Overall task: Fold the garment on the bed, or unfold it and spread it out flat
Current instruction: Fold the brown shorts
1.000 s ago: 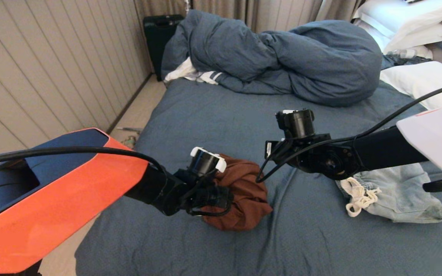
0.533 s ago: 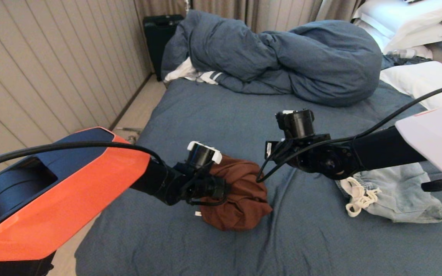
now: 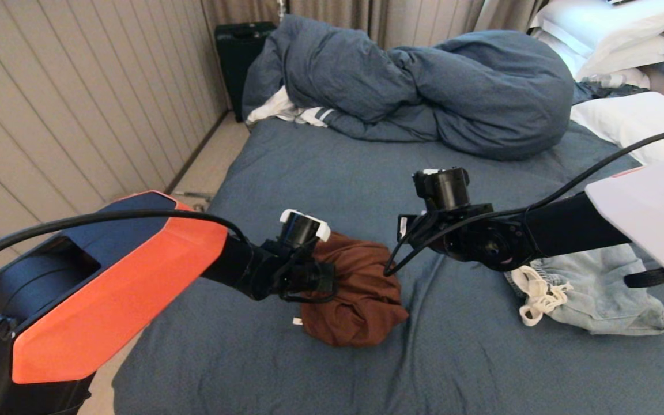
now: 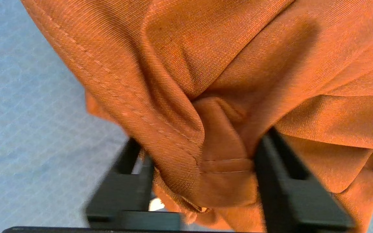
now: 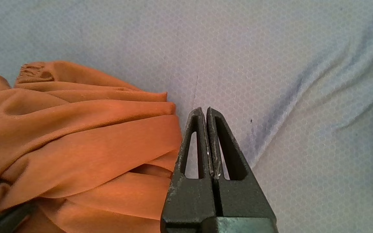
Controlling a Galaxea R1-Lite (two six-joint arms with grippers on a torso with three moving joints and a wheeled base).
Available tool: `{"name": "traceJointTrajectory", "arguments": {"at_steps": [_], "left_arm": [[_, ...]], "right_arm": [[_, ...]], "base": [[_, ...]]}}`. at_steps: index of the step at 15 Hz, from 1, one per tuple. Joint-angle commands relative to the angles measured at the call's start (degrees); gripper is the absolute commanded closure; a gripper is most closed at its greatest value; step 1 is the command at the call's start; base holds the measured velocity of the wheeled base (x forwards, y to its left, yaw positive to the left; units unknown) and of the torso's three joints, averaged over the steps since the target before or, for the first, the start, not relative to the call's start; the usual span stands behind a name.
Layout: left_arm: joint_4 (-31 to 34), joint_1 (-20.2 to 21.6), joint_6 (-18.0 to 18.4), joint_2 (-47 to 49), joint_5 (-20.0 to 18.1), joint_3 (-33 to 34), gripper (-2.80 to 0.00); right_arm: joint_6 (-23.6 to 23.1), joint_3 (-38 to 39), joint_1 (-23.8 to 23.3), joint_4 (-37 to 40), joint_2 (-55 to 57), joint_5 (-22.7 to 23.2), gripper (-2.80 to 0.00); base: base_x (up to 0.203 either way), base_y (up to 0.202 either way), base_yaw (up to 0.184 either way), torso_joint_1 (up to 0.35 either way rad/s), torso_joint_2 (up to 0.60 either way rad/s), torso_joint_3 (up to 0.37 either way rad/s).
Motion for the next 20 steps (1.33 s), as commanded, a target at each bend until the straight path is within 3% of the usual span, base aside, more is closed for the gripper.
{"name": "traceJointTrajectory", "arguments": {"at_steps": [1,5,8,13,17,20], "left_arm": [[0.28,-0.37,-0.18,-3.19,0.18,1.38,0.0],[8.36,-3.57,0.08,-7.82,5.24,1.31,0.0],[10.52,-4.53,1.31,-10.63,5.54,1.61,0.0],[19.41,-4.67,5.32,-16.49,5.01,-0.04,0.0],[28.99,-5.23,5.55,-18.33,4.81,-3.96,0.0],[32.1,-6.0,5.54,-17.93,4.76,-5.2,0.0]], "right_arm": [[0.15,1.34,0.61,0.12,0.26,-0.08,0.0],[0.35,4.8,4.0,-0.08,0.39,-0.17,0.0],[0.35,4.9,4.86,-0.04,1.89,-0.17,0.0],[0.72,5.89,7.93,0.01,2.22,-0.08,0.0],[1.13,6.62,9.94,-0.07,2.16,-0.08,0.0],[1.83,7.28,12.14,-0.16,2.42,0.49,0.0]], "base": [[0.0,0.0,0.0,0.0,0.0,0.0],[0.0,0.0,0.0,0.0,0.0,0.0],[0.0,0.0,0.0,0.0,0.0,0.0],[0.0,0.0,0.0,0.0,0.0,0.0],[0.0,0.0,0.0,0.0,0.0,0.0],[0.0,0.0,0.0,0.0,0.0,0.0]]}}
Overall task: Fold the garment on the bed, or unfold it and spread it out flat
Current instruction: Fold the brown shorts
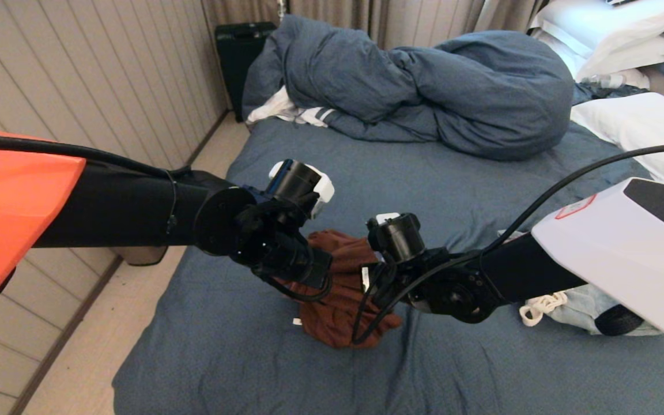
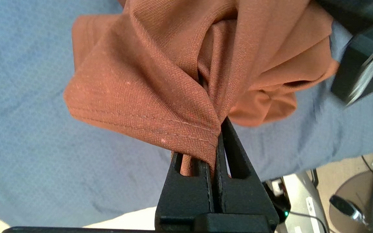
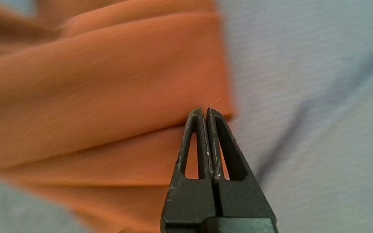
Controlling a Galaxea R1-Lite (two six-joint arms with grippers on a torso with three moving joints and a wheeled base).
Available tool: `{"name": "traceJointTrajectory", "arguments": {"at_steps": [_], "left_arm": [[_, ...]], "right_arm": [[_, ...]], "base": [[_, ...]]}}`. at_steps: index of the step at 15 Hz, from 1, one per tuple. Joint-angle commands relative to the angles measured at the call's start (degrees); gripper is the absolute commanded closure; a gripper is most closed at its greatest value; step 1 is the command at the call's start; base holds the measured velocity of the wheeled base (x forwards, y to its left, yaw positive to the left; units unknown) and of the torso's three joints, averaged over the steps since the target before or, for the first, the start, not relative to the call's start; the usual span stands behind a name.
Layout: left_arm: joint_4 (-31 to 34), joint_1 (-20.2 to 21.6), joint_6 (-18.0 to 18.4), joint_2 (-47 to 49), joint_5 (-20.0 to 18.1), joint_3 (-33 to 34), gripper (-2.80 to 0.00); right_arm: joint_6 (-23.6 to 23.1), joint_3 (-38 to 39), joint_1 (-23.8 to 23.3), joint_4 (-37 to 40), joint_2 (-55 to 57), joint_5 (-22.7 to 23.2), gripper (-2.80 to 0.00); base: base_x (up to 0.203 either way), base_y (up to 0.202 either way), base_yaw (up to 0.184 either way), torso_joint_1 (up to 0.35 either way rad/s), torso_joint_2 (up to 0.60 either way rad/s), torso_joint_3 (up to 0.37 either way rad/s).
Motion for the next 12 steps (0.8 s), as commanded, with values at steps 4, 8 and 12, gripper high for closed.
{"name": "traceJointTrajectory", "arguments": {"at_steps": [4,8,12], "left_arm": [[1.6,-2.42,-0.52,1.92,-3.09,1.16,0.0],[1.31,-3.54,-0.89,5.24,-5.26,2.39,0.0],[0.83,-3.96,-2.24,9.14,-5.26,1.02,0.0]], "right_arm": [[0.45,0.3,1.73,-1.25,0.95,0.99,0.0],[0.79,-1.15,2.28,-4.72,3.85,1.0,0.0],[0.71,-2.95,2.65,-4.79,7.86,0.7,0.0]], "base": [[0.0,0.0,0.0,0.0,0.0,0.0],[0.0,0.0,0.0,0.0,0.0,0.0],[0.0,0.0,0.0,0.0,0.0,0.0]]}}
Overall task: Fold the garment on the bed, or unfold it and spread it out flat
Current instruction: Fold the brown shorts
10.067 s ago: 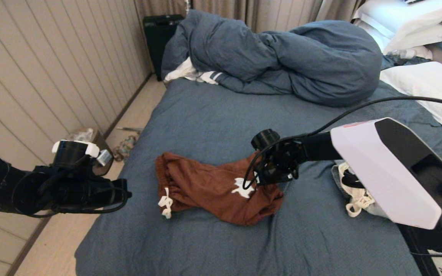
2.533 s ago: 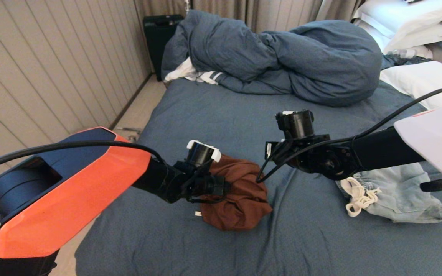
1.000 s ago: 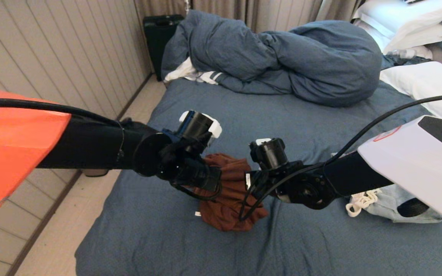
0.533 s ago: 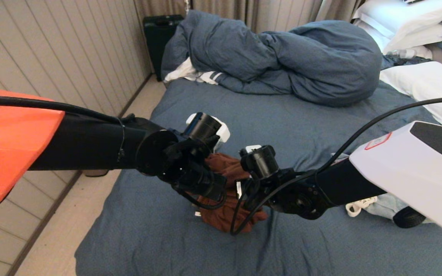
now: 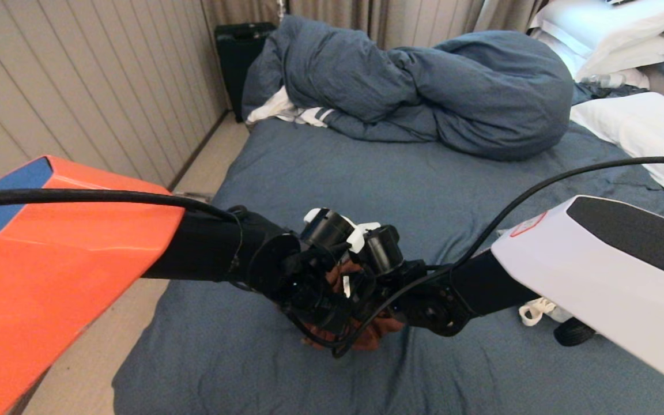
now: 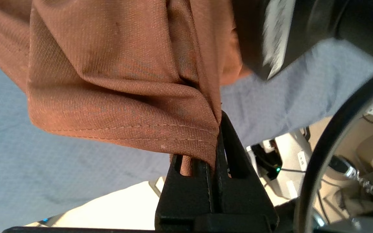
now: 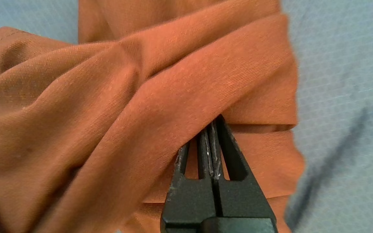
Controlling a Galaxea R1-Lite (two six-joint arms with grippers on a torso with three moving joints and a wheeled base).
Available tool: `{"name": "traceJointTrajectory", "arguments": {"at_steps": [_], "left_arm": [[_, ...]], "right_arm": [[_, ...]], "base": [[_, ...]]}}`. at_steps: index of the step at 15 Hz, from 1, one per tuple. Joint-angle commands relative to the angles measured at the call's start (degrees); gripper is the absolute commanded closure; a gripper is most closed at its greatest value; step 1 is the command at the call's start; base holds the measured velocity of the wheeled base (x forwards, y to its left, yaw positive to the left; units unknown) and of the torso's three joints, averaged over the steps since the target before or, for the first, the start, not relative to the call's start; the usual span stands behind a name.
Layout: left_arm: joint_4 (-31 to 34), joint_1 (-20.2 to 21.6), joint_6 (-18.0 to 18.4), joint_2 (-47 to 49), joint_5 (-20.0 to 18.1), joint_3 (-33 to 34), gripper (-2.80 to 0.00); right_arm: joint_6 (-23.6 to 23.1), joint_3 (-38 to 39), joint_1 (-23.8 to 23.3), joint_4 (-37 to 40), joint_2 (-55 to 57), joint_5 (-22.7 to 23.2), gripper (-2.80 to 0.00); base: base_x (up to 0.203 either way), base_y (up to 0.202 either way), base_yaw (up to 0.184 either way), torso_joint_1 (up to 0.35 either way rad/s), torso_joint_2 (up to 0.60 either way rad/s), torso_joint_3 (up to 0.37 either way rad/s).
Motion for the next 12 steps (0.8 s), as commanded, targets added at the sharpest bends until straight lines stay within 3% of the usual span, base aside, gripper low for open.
{"name": "traceJointTrajectory", "arguments": {"at_steps": [1,4,8,10,12], "left_arm": [[-0.07,0.6,-0.29,2.55,0.08,-1.19,0.0],[-2.39,3.5,-0.38,2.88,0.18,-2.13,0.0],[-3.25,8.69,-0.2,3.49,0.09,-6.14,0.0],[-2.86,9.57,-0.72,4.92,0.04,-7.66,0.0],[-2.43,9.83,-1.16,6.86,0.12,-9.02,0.0]], "right_arm": [[-0.07,-1.18,-0.22,-0.26,4.02,-0.47,0.0],[-0.92,-2.39,-2.47,-0.11,6.69,-0.59,0.0],[-2.91,2.17,-6.15,0.03,6.83,-0.17,0.0],[-6.53,4.07,-8.48,-0.27,6.74,-0.07,0.0],[-7.25,6.52,-9.93,-0.37,6.12,0.04,0.0]], "base": [[0.0,0.0,0.0,0.0,0.0,0.0],[0.0,0.0,0.0,0.0,0.0,0.0],[0.0,0.0,0.0,0.0,0.0,0.0],[0.0,0.0,0.0,0.0,0.0,0.0],[0.0,0.0,0.0,0.0,0.0,0.0]]}}
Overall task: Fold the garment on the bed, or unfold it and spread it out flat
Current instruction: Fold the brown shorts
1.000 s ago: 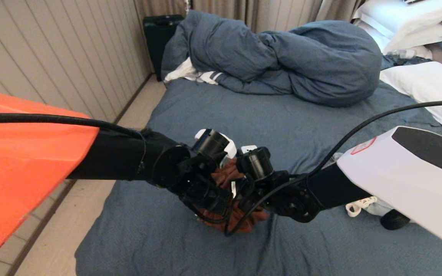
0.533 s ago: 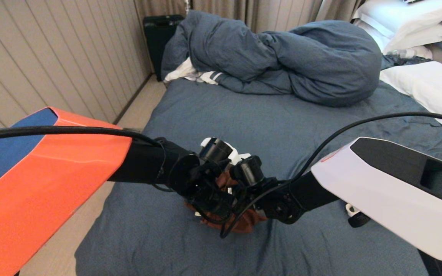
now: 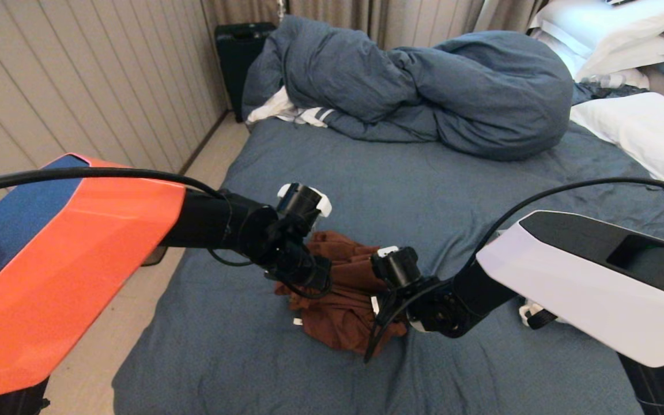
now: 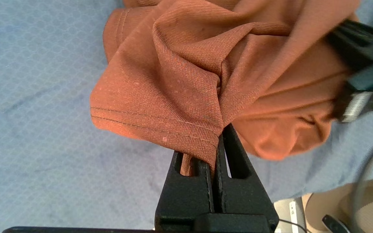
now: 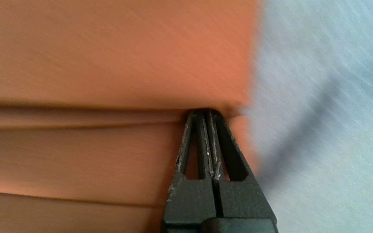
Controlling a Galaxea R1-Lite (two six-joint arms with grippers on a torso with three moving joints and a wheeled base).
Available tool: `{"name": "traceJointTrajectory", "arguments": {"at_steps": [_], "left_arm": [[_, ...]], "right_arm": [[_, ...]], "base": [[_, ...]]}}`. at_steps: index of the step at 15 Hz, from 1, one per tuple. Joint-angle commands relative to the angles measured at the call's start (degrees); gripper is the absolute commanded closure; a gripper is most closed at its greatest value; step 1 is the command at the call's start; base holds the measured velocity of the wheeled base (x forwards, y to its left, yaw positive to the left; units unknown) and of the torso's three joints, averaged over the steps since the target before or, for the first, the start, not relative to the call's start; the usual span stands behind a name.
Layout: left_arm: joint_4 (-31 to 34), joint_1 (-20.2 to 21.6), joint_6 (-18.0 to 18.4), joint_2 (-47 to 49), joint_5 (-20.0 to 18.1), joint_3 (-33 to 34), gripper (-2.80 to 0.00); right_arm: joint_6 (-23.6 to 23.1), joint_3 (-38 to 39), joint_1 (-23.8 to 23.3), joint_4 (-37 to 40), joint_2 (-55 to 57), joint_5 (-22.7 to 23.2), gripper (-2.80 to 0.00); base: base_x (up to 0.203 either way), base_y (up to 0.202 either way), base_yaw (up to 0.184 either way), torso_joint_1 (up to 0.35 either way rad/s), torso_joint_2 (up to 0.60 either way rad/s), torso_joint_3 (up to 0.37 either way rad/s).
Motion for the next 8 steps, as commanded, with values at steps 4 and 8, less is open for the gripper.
{"name": "traceJointTrajectory", "arguments": {"at_steps": [4,8], "left_arm": [[2.18,2.66,-0.24,5.06,0.12,-8.21,0.0],[-0.92,5.78,0.59,8.89,0.19,-16.86,0.0]], "right_arm": [[-1.81,4.81,-3.24,-2.3,-0.38,1.54,0.0],[-2.36,5.53,-3.28,-3.09,-0.77,1.69,0.0]], "base": [[0.0,0.0,0.0,0.0,0.0,0.0],[0.0,0.0,0.0,0.0,0.0,0.0]]}}
